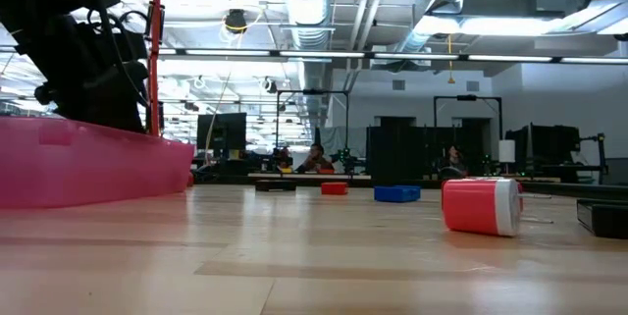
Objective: Pick & Place Office items
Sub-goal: Put the pink charger adapter into the red bin
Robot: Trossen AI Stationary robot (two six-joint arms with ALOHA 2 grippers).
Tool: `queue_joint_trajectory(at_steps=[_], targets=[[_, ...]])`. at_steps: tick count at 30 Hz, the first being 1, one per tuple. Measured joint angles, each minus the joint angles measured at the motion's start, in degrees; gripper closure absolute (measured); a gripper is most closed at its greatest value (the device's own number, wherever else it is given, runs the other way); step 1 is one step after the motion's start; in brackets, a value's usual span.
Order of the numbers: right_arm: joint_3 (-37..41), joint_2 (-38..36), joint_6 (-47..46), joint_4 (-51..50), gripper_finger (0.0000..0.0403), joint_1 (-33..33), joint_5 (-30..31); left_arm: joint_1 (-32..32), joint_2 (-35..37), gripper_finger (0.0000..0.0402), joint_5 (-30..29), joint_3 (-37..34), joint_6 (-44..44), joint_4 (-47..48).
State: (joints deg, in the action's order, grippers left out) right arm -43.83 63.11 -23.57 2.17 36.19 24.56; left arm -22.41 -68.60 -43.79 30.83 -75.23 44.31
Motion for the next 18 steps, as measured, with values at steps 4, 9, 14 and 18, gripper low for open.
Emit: queue_joint_trajectory(at_steps=[4,9,14,18], targets=[[0.0,0.0,0.0,0.0,0.0163,0.0,0.0,0.0,0.0,0.0091,-1.5,0.0,3.9,-2.4],[0.0,0.0,0.0,-0.1,0.0163,0.0,0.0,-0.6,0.0,0.0096,-0.5,0.0,22.2,-17.9],[0.0,0.0,0.1,-2.7,0.0163,0.0,1.4,-3.7,0.0,0.0114,16.4,0.0,51.9,-45.2],[0.0,0.0,-1.3,-5.4,0.0163,0.0,4.7,-6.3,0.0,0.0137,23.1,0.1,65.8,-62.1]])
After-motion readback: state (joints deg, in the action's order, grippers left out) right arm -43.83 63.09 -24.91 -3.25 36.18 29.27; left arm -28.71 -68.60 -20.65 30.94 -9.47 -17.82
